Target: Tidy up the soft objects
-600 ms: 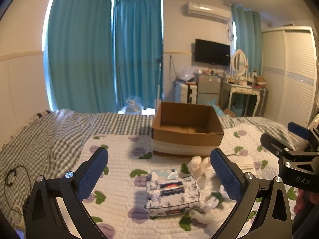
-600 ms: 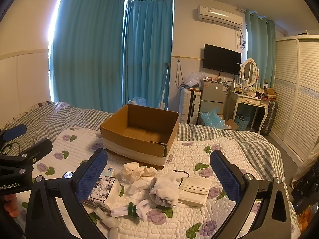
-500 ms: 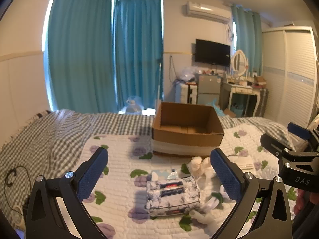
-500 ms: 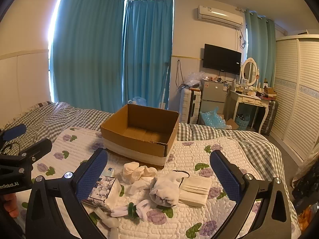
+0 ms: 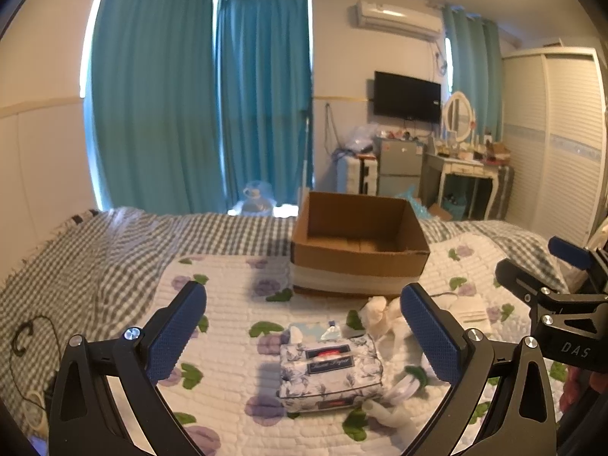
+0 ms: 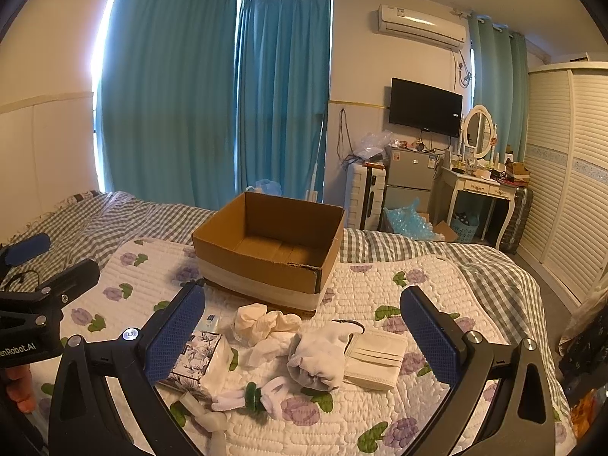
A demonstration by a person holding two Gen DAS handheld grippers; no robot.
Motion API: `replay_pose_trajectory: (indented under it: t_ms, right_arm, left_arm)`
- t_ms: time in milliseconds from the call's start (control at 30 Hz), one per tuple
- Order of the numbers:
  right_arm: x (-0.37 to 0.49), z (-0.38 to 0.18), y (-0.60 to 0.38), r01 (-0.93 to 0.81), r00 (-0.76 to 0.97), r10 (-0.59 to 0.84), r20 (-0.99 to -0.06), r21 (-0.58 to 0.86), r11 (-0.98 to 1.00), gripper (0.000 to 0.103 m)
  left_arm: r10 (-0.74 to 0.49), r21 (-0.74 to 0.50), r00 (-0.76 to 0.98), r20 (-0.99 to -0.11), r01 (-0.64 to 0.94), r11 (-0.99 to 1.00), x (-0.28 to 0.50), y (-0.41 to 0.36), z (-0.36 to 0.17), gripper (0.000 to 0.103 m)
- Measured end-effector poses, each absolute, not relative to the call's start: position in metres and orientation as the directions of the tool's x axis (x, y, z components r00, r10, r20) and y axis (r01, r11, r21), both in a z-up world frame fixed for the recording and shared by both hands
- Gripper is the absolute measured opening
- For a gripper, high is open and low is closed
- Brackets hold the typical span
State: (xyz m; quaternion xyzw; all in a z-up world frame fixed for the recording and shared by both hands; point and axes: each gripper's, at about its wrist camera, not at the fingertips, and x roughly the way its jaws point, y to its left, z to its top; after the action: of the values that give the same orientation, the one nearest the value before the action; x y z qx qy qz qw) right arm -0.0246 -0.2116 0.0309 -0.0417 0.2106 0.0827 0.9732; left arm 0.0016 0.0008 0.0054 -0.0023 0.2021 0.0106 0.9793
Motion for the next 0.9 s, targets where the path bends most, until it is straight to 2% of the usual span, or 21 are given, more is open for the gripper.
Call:
replay_pose_trajectory:
  t_ms: [900]
  right_arm:
    - [-0.0228, 0.0289, -0.2109, -0.177, 0.893, 0.138, -0.429, -0.052, 0.983, 0.103]
  left_arm:
    - [0.019, -0.001, 0.917, -0.399, -0.021, 1.000, 0.0012, -0.0009, 0.0023, 0.103]
